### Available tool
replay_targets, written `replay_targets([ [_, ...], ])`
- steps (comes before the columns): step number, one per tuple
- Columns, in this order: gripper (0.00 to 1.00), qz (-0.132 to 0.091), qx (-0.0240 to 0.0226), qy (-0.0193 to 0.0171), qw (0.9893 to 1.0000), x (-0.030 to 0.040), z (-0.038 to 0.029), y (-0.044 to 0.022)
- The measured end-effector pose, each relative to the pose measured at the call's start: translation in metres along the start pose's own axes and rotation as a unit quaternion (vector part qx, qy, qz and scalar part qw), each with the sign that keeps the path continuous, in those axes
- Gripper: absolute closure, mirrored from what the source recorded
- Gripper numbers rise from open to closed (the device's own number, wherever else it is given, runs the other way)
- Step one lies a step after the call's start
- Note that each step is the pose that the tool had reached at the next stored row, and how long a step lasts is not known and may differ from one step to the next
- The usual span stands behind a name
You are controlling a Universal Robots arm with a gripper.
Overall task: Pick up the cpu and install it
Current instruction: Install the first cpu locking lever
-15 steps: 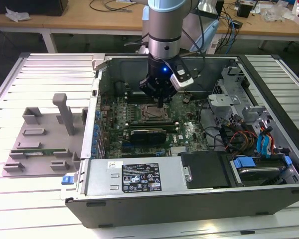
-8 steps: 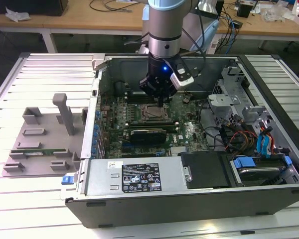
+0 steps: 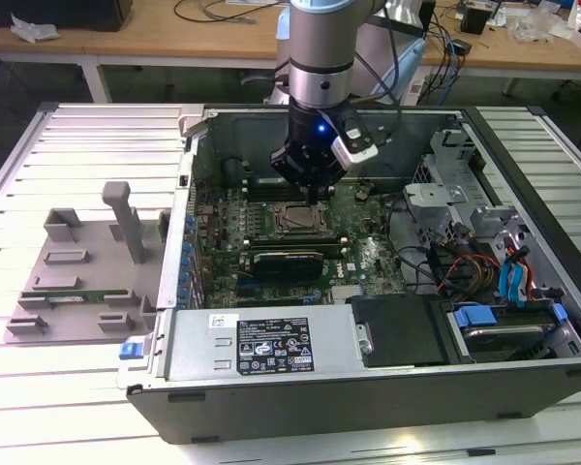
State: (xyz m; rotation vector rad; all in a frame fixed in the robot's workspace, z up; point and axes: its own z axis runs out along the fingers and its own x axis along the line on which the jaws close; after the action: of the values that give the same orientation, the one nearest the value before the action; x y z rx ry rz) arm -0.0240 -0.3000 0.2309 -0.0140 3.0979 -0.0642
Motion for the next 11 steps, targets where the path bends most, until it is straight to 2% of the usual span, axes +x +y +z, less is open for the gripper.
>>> replay_targets([
  [5,0.89,0.000,0.0000,0.0000,1.0000,-0.0002,-0.0042,-0.0002],
  [9,0.89,0.000,0.0000,0.0000,1.0000,-0.0005,-0.0115,-0.0005],
  [11,0.89,0.000,0.0000,-0.0001,1.0000,-0.0003,-0.0125,-0.0051],
])
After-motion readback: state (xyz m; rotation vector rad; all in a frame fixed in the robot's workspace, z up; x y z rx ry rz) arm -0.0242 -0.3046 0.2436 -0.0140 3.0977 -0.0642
